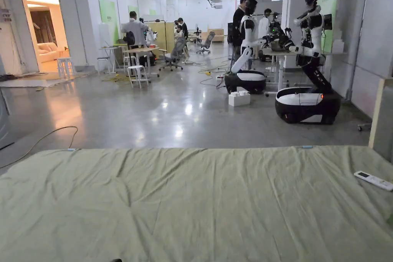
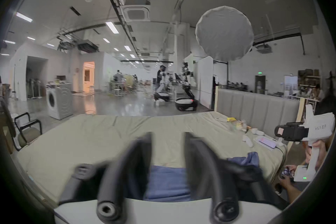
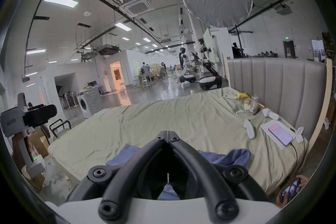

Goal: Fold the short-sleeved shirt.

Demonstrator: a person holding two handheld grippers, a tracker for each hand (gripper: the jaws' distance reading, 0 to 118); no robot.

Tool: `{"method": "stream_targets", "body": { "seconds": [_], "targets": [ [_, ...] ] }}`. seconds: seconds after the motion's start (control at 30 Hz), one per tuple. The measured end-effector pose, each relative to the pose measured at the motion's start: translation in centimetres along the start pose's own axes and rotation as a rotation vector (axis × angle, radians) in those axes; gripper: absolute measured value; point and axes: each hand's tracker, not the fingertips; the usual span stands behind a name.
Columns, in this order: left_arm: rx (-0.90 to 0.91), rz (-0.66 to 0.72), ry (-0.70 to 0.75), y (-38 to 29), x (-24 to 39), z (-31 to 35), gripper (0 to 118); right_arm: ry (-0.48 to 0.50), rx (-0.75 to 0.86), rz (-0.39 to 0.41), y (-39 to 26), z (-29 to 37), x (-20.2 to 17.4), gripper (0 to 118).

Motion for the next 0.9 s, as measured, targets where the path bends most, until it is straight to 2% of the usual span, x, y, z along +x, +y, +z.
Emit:
{"method": "stream_targets", "body": {
  "seconds": [0.03,0.1,0.27,0.4,0.57,0.9],
  "targets": [
    [0.0,0.004,-0.003,0.0,-0.1,0.5,6,0.001,0.009,0.006,0.3,0.1,-0.3,0],
    [0.007,0.017,-0.031,0.4,-0.5,1.8,0,0.005,0.027,0.022,0.6,0.4,-0.8,0],
    [-0.023,0.006,0.046,0.5,0.7,4.0,0,-0.043,0.058,0.087,0.7,1.6,-2.0,0],
    [-0.037,0.079,0.044,0.2,0.0,4.1,0,-0.059,0.066,0.107,0.7,1.9,-2.2,0],
    [-0.043,0.054,0.029,-0.1,-0.4,3.9,0,-0.092,0.061,0.109,0.9,1.7,-2.2,0],
    [-0.063,0.027,-0.016,-0.2,-0.4,2.4,0,-0.093,0.044,0.104,0.6,1.5,-2.3,0]
  ]
}}
